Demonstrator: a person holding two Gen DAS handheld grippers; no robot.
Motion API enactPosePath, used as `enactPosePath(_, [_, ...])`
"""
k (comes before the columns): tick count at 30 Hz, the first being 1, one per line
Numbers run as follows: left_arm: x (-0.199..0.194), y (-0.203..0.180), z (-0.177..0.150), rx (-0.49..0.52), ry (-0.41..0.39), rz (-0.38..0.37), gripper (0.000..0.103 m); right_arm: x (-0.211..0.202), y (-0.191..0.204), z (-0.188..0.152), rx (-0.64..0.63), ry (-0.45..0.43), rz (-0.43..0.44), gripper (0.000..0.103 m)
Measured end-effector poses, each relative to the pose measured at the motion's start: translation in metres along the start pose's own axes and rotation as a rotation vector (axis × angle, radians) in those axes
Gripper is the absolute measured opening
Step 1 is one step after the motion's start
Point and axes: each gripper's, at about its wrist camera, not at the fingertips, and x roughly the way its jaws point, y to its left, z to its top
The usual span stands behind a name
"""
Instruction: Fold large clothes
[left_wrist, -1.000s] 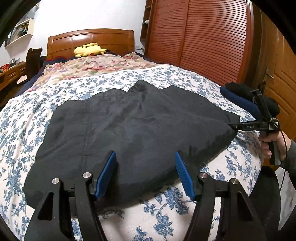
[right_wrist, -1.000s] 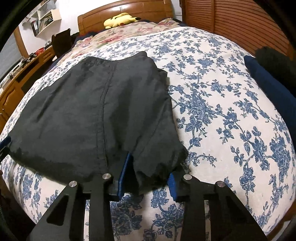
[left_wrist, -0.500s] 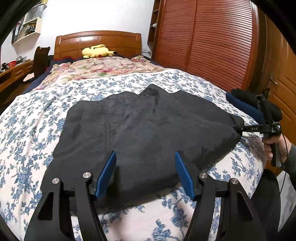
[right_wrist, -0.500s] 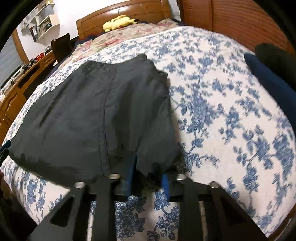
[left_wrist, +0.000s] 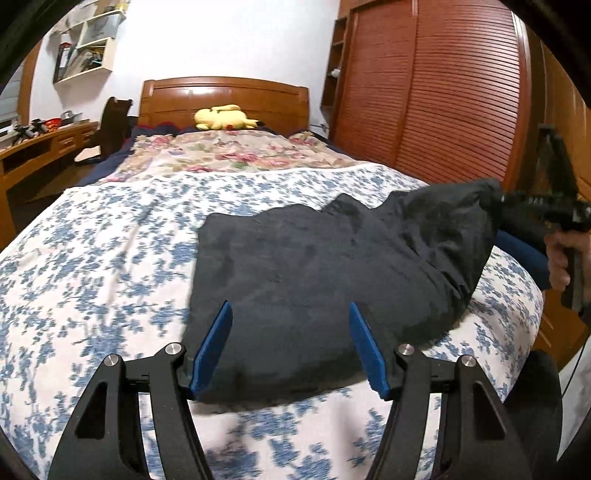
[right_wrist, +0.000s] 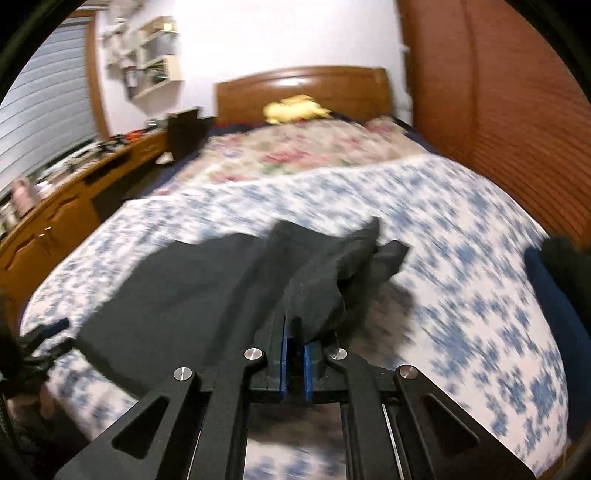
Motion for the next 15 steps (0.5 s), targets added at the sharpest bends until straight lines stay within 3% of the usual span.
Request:
enactPosePath(10, [-0.023, 0.045, -0.008, -0.061, -0.039, 0.073, 0.066, 0.042, 0.146, 0.025, -0.153, -0.031, 0.257, 0.005])
enactPosePath(15, [-0.035, 0.069, -0.016, -0.123, -0.056, 0.086, 0.066, 0.076, 0.191, 0.026, -0.175, 0.028, 0.388, 0.005])
